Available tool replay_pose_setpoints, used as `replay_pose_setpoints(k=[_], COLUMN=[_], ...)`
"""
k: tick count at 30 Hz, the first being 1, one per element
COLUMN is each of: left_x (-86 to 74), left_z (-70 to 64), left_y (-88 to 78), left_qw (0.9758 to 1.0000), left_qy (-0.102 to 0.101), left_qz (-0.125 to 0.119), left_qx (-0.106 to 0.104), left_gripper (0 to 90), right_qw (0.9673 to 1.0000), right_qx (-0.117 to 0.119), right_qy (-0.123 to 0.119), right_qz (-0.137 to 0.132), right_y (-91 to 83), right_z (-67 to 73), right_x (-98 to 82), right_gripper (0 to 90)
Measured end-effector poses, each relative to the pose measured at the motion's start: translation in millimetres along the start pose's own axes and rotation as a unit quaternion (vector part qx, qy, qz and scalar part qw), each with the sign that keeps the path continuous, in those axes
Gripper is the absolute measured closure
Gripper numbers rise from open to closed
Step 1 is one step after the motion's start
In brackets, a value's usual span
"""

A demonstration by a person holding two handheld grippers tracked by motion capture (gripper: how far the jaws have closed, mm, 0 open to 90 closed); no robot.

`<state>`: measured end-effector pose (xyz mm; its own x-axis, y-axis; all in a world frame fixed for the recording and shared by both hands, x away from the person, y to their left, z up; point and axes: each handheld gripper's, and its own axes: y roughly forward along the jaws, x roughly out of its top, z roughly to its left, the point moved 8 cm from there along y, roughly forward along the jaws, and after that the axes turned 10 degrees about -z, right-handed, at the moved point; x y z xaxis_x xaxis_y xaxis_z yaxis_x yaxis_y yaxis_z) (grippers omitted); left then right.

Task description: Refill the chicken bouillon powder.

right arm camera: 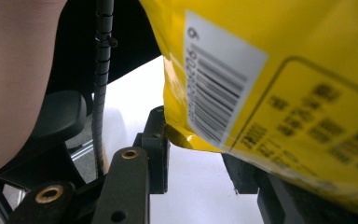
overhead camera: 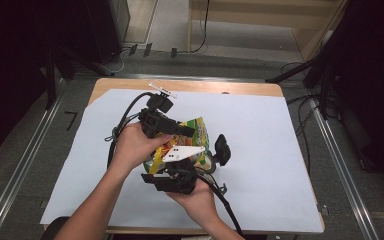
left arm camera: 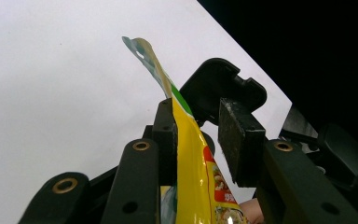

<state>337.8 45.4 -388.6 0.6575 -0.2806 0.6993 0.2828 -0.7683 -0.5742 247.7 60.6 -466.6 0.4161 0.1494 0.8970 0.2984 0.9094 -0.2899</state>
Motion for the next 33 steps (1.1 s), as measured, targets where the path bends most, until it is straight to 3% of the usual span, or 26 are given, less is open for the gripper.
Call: replay_pose_setpoints(k=[11, 19, 33], left_x=[3.4, 6.7, 6.6], left_z=[-1.0, -3.0, -1.9], left_y=[-0.9, -2.5, -1.1], left_qw=[1.0000, 0.9999, 1.0000], left_qy=[-0.003, 0.004, 0.003], left_qz=[-0.002, -0.009, -0.003], left_qx=[0.000, 0.005, 0.007], left_gripper=[68.0, 68.5, 68.4], right_qw=[0.9993, 0.9990, 0.9997], right_qx=[-0.018, -0.024, -0.012], right_qy=[-0.031, -0.038, -0.022], right_qz=[-0.002, -0.005, -0.003], right_y=[-1.1, -1.8, -1.1], right_z=[3.5, 1.4, 3.2], right_x=[3.3, 5.7, 6.3], right_gripper=[64.6, 64.8, 65.4])
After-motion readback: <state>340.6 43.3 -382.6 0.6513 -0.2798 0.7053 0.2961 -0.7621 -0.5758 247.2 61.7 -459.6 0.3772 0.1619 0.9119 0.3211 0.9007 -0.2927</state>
